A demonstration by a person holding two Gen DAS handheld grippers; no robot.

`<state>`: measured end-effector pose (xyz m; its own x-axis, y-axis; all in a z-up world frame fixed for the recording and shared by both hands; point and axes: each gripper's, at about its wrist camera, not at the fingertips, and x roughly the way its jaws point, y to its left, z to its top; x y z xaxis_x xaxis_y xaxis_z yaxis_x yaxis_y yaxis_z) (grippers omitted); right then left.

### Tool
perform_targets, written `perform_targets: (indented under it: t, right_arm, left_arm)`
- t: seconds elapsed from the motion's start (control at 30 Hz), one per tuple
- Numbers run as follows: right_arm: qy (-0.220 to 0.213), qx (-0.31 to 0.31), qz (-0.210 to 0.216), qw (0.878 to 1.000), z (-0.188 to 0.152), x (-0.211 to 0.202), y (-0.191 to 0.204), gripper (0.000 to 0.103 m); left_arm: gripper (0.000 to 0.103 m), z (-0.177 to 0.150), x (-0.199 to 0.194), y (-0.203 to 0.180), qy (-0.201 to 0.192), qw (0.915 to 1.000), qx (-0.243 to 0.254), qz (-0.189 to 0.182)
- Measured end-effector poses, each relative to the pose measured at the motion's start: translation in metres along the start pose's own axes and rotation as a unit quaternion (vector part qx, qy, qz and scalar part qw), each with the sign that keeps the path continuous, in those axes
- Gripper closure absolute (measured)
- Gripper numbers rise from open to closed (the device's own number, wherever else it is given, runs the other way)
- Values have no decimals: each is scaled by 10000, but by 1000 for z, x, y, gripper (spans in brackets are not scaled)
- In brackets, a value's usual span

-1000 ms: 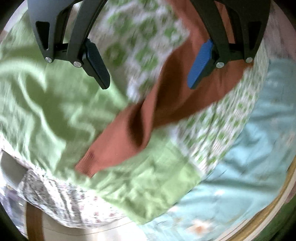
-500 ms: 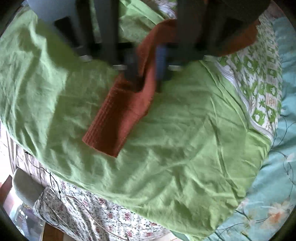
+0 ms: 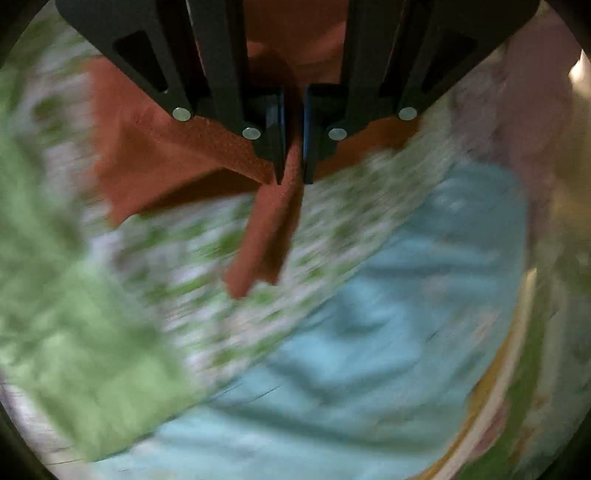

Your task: Fold small clothes

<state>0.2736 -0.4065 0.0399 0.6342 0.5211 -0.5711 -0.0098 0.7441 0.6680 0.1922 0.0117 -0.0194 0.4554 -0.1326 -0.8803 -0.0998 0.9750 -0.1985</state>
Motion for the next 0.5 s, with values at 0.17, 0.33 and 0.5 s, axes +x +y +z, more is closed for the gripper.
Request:
perform_targets:
  t: [0.17, 0.33, 0.5]
  right_arm:
    - [733, -726, 1019, 9894, -61, 77, 95, 95]
    - [1418, -1289, 1348, 9722, -118, 132, 150, 95]
    - [2408, -1273, 1200, 9547, -158, 183, 161, 81]
  left_arm:
    - [2, -9, -25, 38, -146, 9990, -388, -167]
    - [2, -16, -40, 68, -247, 9971, -661, -282]
    - [2, -14, -41, 76, -242, 9959, -717, -500]
